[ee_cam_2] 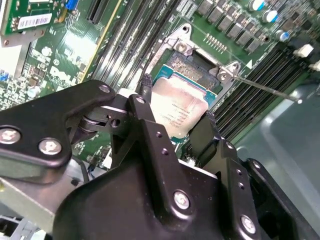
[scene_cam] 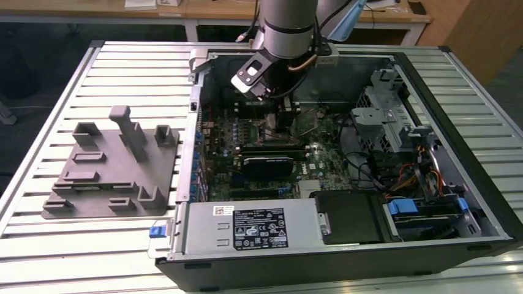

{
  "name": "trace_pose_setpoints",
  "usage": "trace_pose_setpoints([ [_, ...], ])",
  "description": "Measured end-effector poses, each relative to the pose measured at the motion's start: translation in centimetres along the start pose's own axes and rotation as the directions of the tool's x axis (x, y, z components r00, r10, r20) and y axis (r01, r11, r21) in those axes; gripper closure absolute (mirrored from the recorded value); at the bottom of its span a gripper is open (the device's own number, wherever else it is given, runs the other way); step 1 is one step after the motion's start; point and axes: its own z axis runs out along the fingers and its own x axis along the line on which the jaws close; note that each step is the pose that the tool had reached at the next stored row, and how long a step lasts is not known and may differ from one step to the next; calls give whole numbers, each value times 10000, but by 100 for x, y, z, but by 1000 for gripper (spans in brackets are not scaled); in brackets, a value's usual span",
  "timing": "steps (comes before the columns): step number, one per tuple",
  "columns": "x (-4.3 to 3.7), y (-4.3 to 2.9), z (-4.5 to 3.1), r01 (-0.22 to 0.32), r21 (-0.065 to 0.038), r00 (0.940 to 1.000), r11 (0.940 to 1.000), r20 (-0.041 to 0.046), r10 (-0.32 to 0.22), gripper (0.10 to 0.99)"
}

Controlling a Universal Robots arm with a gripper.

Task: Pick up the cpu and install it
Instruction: 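Place the cpu into insertion slot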

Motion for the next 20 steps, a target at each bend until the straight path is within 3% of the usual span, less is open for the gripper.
trace_pose_setpoints([
  [2, 0, -1, 14, -41, -55, 10000, 10000, 2, 41, 545],
  [19, 8, -9, 202, -141, -53, 9999, 9999, 7, 142, 545],
  [20, 41, -10, 273, -153, -54, 9999, 9999, 7, 153, 545],
])
